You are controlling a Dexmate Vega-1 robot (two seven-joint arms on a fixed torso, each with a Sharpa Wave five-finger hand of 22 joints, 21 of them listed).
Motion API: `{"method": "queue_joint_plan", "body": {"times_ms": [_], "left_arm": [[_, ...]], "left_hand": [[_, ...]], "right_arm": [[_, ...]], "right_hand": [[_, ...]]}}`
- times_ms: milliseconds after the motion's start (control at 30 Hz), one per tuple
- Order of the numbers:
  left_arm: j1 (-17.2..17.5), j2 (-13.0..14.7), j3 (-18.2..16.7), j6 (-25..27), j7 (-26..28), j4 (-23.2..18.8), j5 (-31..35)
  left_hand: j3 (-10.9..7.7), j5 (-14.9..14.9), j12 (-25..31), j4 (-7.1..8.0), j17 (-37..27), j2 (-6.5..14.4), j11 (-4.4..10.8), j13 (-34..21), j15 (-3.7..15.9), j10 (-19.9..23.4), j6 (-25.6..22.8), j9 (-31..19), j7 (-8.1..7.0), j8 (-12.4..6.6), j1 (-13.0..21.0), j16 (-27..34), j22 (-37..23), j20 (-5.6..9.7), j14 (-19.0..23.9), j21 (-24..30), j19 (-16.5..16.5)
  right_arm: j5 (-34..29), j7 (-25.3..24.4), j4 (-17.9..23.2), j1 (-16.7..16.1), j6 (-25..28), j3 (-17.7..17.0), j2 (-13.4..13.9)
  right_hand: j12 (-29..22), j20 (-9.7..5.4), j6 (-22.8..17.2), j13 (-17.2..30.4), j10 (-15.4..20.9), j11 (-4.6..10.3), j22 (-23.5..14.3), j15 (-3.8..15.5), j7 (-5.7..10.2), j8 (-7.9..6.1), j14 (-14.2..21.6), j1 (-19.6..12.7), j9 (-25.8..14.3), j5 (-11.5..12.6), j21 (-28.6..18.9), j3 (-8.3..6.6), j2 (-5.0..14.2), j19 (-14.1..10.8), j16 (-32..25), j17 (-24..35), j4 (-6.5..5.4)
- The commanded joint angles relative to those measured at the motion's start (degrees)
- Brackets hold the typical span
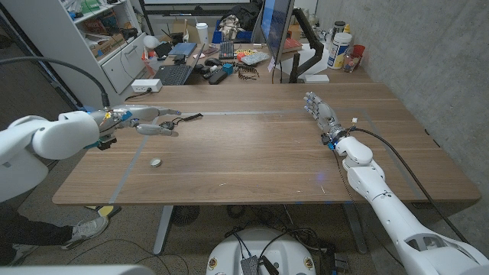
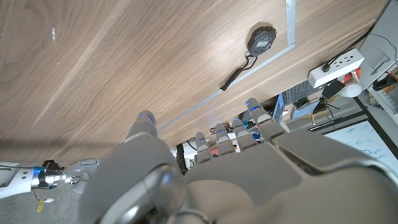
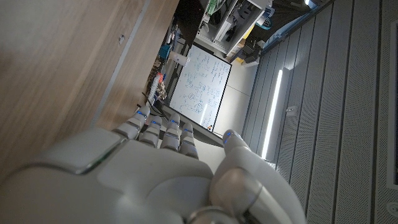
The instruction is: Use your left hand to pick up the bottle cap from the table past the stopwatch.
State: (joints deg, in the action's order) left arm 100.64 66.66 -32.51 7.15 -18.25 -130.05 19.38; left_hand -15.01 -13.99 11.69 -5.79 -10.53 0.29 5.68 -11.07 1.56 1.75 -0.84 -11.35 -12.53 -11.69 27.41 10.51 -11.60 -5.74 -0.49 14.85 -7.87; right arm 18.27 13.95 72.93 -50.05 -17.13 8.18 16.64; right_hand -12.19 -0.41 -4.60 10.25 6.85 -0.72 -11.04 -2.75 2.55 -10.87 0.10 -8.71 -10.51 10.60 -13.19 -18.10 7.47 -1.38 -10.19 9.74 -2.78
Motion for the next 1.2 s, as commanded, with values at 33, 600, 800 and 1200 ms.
{"method": "queue_joint_plan", "body": {"times_ms": [33,600,800,1200], "left_arm": [[-0.39,0.47,-1.57,8.67,-13.90,-2.86,9.06],[-1.24,2.92,0.91,12.30,-19.86,-3.47,16.43],[-2.08,4.13,3.02,12.79,-20.06,-2.65,17.60],[-3.20,5.54,6.32,12.96,-18.92,-1.05,17.83]], "left_hand": [[-0.26,-0.53,0.48,-0.80,-0.10,-0.06,0.54,-0.33,0.32,0.32,-0.65,-0.12,-0.11,-0.69,1.46,0.28,-0.16,0.06,-0.12,0.41,-0.67],[-0.77,-1.11,0.79,-3.14,-0.03,-1.05,1.47,-0.36,1.67,1.39,-1.74,-0.20,-0.15,-1.18,6.12,0.72,-0.07,0.48,1.68,0.87,-2.21],[-1.22,-1.28,0.89,-3.47,-0.04,-0.71,1.74,-0.39,1.62,1.76,-1.97,-0.23,-0.15,-1.28,7.57,0.69,-0.08,0.35,1.83,0.82,-2.15],[-1.74,-1.30,1.13,-3.64,-0.11,-0.32,1.67,-0.46,1.95,2.53,-2.32,-0.25,-0.15,-1.39,9.35,0.79,-0.12,0.24,2.38,0.84,-2.19]], "right_arm": [[0.02,0.04,-1.00,0.57,-0.53,0.53,-0.08],[-0.04,0.01,-1.35,0.88,-1.09,1.20,-0.22],[-0.09,-0.03,-1.80,0.95,-1.47,1.45,-0.27],[-0.24,-0.23,-1.54,0.64,-1.55,1.72,0.16]], "right_hand": [[0.09,-0.28,-0.24,0.33,-0.10,-0.10,-0.29,-0.21,0.49,-0.15,-0.24,0.43,-0.26,0.18,0.05,0.32,-0.25,-0.43,-0.18,0.13,-0.02],[0.13,-0.15,-0.20,0.33,-0.18,-0.03,-0.29,-0.41,0.54,-0.13,-0.22,0.64,-0.26,0.23,0.11,0.50,-0.33,-0.41,-0.14,0.10,-0.08],[0.12,-0.14,-0.21,0.33,-0.14,-0.04,-0.29,-0.50,0.51,-0.14,-0.26,0.72,-0.26,0.25,0.12,0.58,-0.39,-0.41,-0.12,0.09,-0.09],[0.12,-0.11,-0.24,0.33,-0.13,-0.04,-0.29,-0.48,0.55,-0.15,-0.18,0.84,-0.26,0.29,0.15,0.69,-0.43,-0.41,-0.12,0.07,-0.12]]}}
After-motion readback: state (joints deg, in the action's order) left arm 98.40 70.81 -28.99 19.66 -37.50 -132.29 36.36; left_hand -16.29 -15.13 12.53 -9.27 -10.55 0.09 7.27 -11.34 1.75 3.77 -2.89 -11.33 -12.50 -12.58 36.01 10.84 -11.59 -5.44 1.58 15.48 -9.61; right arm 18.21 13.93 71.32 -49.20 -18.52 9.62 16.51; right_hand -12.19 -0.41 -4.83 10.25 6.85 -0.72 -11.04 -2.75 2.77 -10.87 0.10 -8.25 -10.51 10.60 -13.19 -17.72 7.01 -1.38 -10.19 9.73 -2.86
